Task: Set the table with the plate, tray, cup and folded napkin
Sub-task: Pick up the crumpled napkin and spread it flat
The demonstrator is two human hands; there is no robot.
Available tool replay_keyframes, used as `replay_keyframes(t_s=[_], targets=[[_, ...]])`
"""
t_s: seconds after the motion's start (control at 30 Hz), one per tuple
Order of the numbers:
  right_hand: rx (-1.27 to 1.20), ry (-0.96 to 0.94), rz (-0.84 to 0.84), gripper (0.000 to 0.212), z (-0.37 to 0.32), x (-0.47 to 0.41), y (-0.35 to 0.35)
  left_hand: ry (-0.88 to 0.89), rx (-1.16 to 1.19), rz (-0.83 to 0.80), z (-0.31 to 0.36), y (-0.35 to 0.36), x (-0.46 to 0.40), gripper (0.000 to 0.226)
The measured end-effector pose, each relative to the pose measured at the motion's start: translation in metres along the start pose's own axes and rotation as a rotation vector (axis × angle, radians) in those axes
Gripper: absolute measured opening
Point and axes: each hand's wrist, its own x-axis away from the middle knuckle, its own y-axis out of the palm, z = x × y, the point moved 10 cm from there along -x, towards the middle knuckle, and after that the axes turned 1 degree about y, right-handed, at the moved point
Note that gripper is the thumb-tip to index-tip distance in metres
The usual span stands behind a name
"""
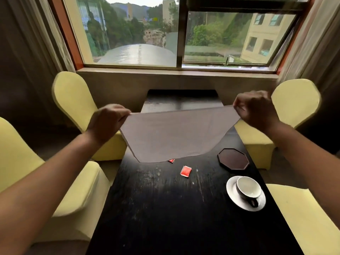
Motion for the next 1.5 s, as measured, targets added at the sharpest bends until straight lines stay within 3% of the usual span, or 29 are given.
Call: replay_keyframes(t_s=[0.13, 0.37, 0.6, 0.7, 0.8, 0.97, 1.17, 1.37, 1.5], targets=[[-0.058, 0.011, -0.127, 0.008, -0.016, 0.075, 0.040, 0.032, 0.071, -0.122, 0.020, 0.040, 0.072, 0.006], [-0.080, -0.027, -0.395, 0.025, -0.057, 0.230, 0.111, 0.055, 0.221, -0.383, 0.063, 0.122, 0.203, 0.024], [-0.172, 0.134, -0.742, 0.006, -0.068, 0.358, 0.180, -0.085, 0.261, -0.678, 0.091, 0.187, 0.317, 0.022], [-0.216, 0.186, -0.871, 0.012, -0.073, 0.403, 0.203, -0.171, 0.240, -0.771, 0.098, 0.207, 0.359, 0.023], [-0.244, 0.158, -0.850, 0.023, -0.083, 0.428, 0.208, -0.183, 0.237, -0.798, 0.112, 0.220, 0.392, 0.023], [-0.292, 0.162, -0.698, 0.015, -0.086, 0.465, 0.205, -0.257, 0.242, -0.764, 0.127, 0.226, 0.431, 0.029], [-0.311, 0.159, -0.611, 0.012, -0.091, 0.502, 0.196, -0.246, 0.264, -0.533, 0.149, 0.204, 0.445, 0.032], [-0.307, 0.173, -0.556, 0.009, -0.092, 0.518, 0.182, -0.323, 0.253, -0.585, 0.154, 0.197, 0.475, 0.039], [-0.289, 0.209, -0.564, 0.006, -0.091, 0.519, 0.178, -0.353, 0.258, -0.585, 0.158, 0.193, 0.478, 0.023]])
